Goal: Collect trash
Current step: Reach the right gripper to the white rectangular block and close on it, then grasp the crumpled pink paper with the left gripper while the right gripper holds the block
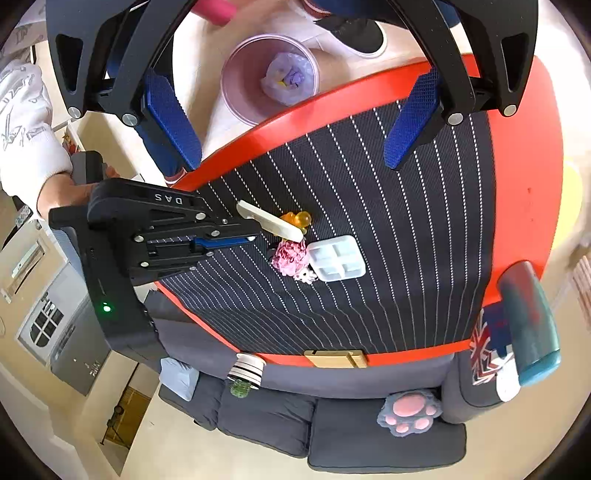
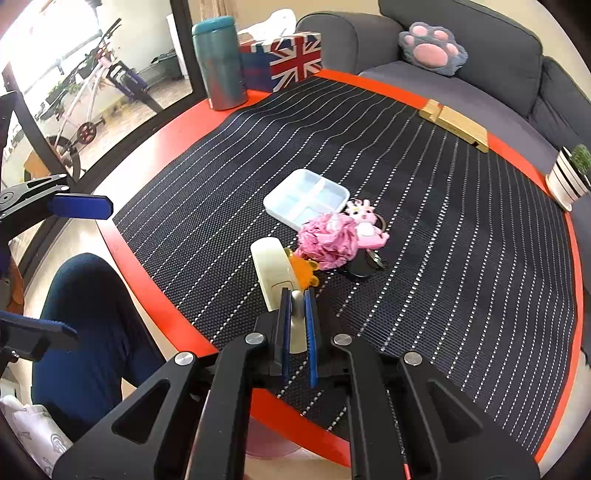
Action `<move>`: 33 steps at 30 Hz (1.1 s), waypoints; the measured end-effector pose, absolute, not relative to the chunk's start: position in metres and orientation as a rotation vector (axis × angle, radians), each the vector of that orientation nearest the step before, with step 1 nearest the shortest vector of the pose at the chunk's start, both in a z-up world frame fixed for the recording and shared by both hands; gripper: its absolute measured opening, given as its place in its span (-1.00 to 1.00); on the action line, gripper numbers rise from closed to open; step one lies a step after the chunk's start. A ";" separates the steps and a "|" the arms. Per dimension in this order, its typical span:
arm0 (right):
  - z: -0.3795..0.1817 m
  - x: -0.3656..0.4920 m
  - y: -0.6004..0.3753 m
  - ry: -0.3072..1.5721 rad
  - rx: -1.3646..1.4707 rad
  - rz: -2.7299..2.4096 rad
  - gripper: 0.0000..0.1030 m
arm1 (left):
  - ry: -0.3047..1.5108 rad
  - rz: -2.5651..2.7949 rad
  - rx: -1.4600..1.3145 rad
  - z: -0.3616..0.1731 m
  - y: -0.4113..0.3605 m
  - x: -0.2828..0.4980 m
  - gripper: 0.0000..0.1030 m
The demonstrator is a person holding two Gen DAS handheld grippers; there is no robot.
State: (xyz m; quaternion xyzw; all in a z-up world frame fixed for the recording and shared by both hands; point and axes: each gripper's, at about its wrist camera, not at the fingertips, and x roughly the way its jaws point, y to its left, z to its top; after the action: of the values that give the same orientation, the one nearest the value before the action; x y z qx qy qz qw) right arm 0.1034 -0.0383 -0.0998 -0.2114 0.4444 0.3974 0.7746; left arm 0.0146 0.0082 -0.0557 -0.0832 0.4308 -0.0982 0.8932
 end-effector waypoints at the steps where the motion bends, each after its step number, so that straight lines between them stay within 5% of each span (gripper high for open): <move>1: -0.099 0.104 -0.040 0.962 -0.450 0.859 -0.87 | 0.894 -0.205 -0.170 -0.055 0.008 0.017 0.85; 33: -0.079 0.133 -0.100 0.969 -0.307 0.708 -0.87 | 0.993 -0.278 -0.008 -0.066 -0.015 0.128 0.85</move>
State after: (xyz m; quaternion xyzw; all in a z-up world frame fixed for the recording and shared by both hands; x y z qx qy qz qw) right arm 0.1335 -0.0999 -0.0787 -0.1439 0.4541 0.3316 0.8143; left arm 0.1278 -0.0152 -0.0659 -0.0038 0.4749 -0.1328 0.8700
